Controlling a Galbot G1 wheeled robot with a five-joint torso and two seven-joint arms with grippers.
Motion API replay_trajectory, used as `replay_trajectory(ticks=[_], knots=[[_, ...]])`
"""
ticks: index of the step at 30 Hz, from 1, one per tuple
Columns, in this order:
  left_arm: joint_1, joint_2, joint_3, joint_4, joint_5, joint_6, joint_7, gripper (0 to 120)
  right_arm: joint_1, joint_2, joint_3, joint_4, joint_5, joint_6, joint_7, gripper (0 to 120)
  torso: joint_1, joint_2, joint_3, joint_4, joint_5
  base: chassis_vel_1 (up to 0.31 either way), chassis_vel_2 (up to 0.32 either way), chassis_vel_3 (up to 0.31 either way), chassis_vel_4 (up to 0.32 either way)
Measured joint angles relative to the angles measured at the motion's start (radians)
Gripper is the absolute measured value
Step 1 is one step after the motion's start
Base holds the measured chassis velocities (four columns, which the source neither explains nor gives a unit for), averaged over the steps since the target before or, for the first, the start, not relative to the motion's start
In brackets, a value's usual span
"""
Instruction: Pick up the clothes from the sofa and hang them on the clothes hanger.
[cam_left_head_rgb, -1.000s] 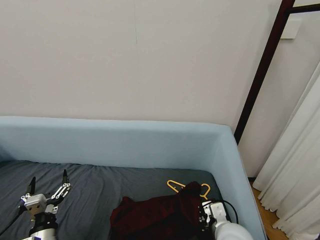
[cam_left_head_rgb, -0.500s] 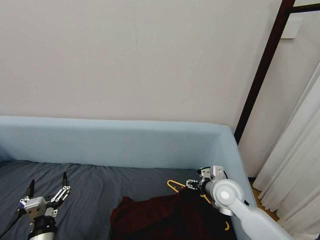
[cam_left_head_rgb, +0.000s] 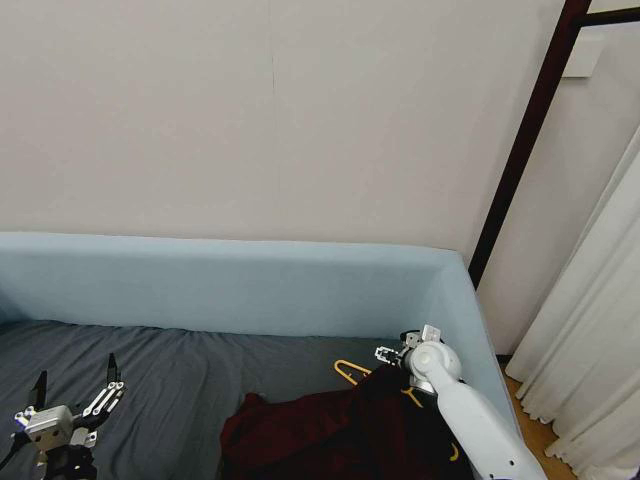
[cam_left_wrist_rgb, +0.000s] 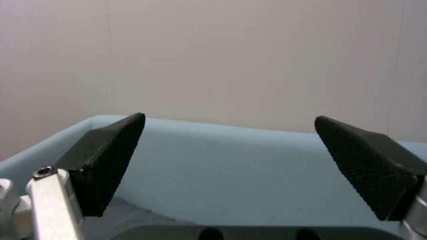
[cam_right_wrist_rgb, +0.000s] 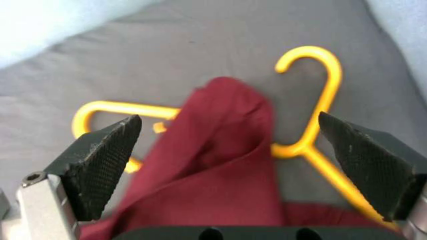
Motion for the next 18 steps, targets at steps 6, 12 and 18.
replay_trajectory(ticks=[6,12,18], knots=[[0.0,0.008,-0.005,0.0,0.0,0.001,-0.001,100,0.016,0.017,0.004,-0.149,-0.122,0.086,-0.129,100,0.0,0.0,0.0,-0.0002,0.0,0.0,0.0,0.0,0.0],[-0.003,0.014,-0.007,-0.001,-0.003,0.006,-0.003,100,0.016,0.029,0.01,-0.189,-0.159,0.127,-0.192,90,0.0,0.0,0.0,0.0,0.0001,0.0,0.0,0.0,0.0],[-0.001,0.013,-0.007,-0.002,-0.003,0.006,-0.003,100,0.009,0.033,0.009,-0.19,-0.175,0.128,-0.209,71,0.0,0.0,0.0,0.0,0.0,0.0,0.0,0.0,0.0]])
